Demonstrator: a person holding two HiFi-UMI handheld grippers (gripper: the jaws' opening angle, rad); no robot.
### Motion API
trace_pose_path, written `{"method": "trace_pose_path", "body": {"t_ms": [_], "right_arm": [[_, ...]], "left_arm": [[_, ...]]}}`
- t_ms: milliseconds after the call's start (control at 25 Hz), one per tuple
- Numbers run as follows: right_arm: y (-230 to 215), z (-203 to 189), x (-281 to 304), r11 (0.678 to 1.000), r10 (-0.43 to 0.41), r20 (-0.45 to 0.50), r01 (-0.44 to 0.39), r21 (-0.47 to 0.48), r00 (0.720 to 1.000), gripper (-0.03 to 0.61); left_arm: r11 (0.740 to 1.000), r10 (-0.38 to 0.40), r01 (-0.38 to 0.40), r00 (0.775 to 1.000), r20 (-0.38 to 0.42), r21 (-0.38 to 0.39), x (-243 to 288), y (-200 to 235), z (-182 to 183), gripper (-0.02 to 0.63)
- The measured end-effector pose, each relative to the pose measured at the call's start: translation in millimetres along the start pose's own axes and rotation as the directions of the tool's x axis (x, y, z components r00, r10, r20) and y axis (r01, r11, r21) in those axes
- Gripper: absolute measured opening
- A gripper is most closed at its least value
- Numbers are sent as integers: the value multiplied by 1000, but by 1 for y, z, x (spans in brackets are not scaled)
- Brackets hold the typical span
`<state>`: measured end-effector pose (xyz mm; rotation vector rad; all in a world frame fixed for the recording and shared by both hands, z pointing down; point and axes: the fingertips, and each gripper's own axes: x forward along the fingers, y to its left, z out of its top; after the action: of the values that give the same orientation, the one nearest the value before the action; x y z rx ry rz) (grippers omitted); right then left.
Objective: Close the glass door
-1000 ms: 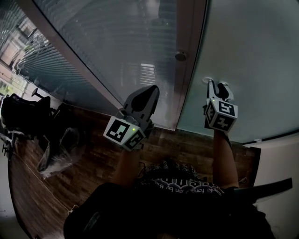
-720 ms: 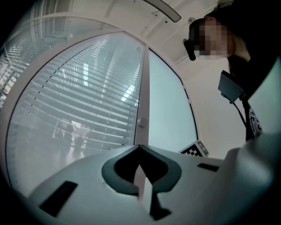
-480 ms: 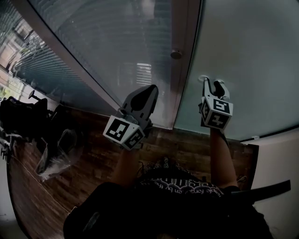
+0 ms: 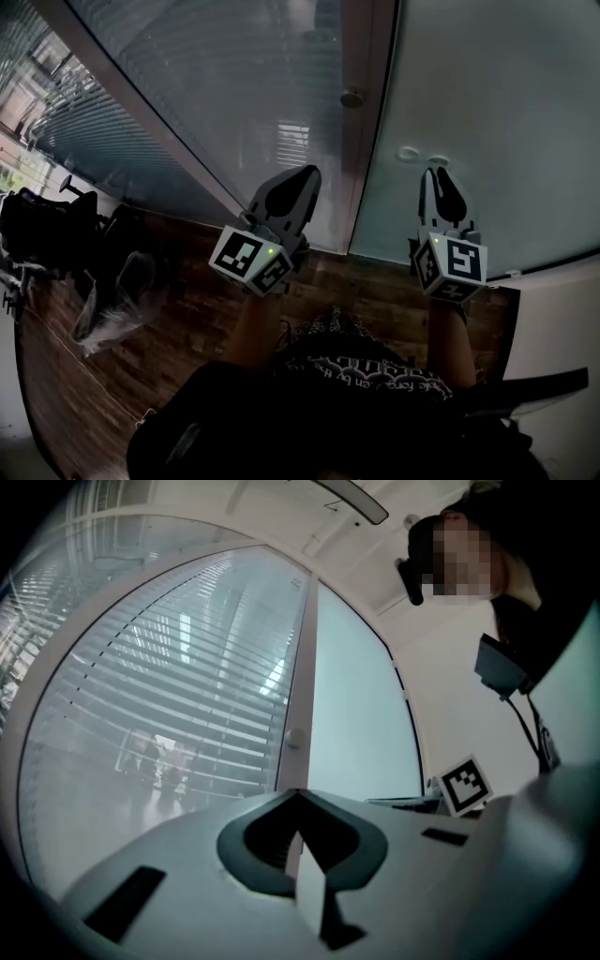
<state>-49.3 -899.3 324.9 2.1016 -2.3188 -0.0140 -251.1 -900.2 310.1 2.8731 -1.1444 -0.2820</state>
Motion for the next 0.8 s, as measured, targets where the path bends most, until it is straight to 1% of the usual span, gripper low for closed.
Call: {"method": "trace_pose_path", "body": {"t_ms": [80,120,280,520,800], "right_arm": [[-3,10,-10,999,-14,38,15,-38,999,17],[-4,14,-15,999,-19,49,21,-46,999,5],[-6,24,-33,999,-4,77,7,-42,997,3],[-6,34,-52,995,37,119,-26,-100,992,3],[-8,48,-65,997,47,154,-36,-71,987,3]], "left_arm": [[1000,0,0,1000,-12,13,2,-1,-1,2],[1000,0,1,1000,-20,24,3,-1,-2,2],[999,11,-10,1000,-22,37,11,-4,-1,2],[998,13,-11,999,-41,56,20,-14,-3,2],[996,45,-40,997,-64,80,16,-29,-5,2]]}}
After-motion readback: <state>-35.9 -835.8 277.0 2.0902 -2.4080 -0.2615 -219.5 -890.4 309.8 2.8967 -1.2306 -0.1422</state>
